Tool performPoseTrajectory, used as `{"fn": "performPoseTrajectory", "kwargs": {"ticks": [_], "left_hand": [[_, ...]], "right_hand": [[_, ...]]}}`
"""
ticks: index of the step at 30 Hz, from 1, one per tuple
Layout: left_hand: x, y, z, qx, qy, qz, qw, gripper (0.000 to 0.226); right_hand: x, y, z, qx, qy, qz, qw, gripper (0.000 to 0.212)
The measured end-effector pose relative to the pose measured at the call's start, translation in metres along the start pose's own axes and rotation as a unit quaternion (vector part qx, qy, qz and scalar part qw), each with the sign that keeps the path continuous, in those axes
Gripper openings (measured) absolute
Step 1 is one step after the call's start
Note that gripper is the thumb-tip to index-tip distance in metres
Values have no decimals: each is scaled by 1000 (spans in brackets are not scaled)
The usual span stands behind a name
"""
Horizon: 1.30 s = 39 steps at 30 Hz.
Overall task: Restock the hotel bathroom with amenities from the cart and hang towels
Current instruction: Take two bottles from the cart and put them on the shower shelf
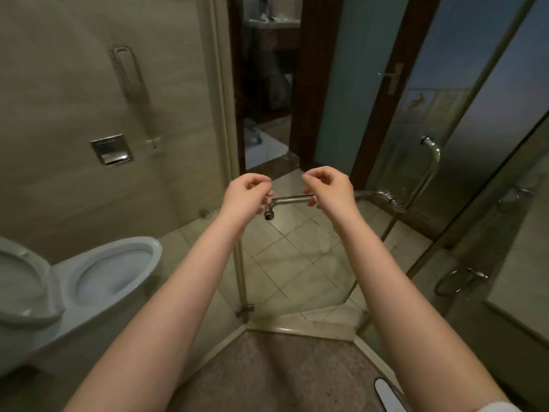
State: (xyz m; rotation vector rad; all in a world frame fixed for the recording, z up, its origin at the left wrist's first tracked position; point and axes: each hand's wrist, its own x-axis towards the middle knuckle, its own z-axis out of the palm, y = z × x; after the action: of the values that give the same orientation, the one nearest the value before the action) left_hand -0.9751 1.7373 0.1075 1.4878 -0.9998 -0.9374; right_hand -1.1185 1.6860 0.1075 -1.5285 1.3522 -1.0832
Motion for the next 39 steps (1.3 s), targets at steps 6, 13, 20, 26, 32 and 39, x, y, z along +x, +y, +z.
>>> {"fn": "performPoseTrajectory", "kwargs": {"ticks": [6, 13, 20, 26, 32, 39], "left_hand": [[36, 0, 77, 39, -86, -27, 995, 11], [88, 13, 194, 58, -144, -14, 988, 19], [137, 10, 278, 76, -177, -49, 980, 28], [178, 6, 328, 82, -220, -55, 971, 33], [216, -10, 351, 94, -248, -52, 963, 32], [260, -16, 369, 92, -275, -44, 956, 32]], "right_hand": [[44, 48, -66, -10, 115, 60, 991, 18], [114, 109, -161, -6, 196, 101, 975, 32], [182, 153, -203, -45, 251, 162, 953, 67], [221, 163, -214, -79, 272, 163, 945, 50], [237, 180, -215, -101, 328, 103, 934, 32], [280, 180, -210, -90, 298, 104, 944, 31]]}}
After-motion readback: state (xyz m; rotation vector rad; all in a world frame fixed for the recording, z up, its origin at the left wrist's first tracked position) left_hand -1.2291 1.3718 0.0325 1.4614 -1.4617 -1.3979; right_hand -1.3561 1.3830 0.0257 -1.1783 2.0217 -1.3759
